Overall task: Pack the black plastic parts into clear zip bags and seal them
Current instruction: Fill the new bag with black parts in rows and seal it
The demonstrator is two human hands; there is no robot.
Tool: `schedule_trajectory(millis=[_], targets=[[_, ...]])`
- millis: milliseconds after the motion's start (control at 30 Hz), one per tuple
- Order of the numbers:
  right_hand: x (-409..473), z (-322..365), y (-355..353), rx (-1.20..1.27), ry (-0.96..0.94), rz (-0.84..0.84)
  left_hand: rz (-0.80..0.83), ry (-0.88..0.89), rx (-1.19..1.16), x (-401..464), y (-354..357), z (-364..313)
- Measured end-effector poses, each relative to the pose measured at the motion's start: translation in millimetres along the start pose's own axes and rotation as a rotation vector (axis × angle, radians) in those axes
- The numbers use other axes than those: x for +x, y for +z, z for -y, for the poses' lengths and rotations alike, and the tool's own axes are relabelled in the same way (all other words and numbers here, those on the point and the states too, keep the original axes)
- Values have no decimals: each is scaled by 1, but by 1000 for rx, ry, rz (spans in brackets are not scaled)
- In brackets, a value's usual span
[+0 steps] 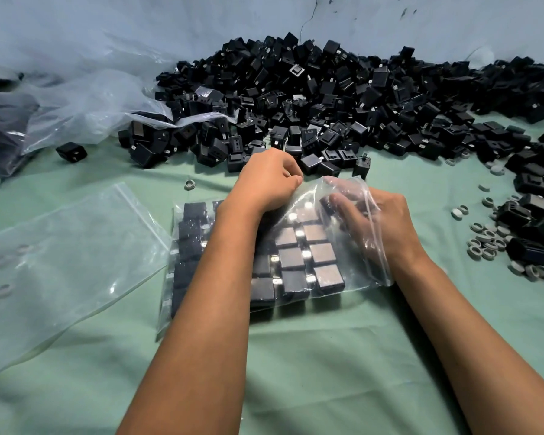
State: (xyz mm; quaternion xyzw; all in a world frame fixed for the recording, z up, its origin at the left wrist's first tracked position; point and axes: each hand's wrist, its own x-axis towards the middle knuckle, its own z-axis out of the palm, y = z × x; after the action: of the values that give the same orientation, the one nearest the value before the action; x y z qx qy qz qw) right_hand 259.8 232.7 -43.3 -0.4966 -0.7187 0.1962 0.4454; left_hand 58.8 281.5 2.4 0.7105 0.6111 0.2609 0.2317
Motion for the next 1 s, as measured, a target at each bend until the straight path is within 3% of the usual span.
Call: schedule_trajectory(millis=[233,367,533,767,1000], targets=[[6,-10,-1,91,19,11,19,14,-7,0,-2,-1],[13,-19,4,24,23,33,24,10,-2,0,-2,1],[15,-19,8,-198,-139,129,77,28,-14,-2,-5,3],[13,-18,10,-119,-108,63,185,40,-98,-5,-14,3],[6,2,1,3,-98,33,166,40,-157,-7,-13,2]])
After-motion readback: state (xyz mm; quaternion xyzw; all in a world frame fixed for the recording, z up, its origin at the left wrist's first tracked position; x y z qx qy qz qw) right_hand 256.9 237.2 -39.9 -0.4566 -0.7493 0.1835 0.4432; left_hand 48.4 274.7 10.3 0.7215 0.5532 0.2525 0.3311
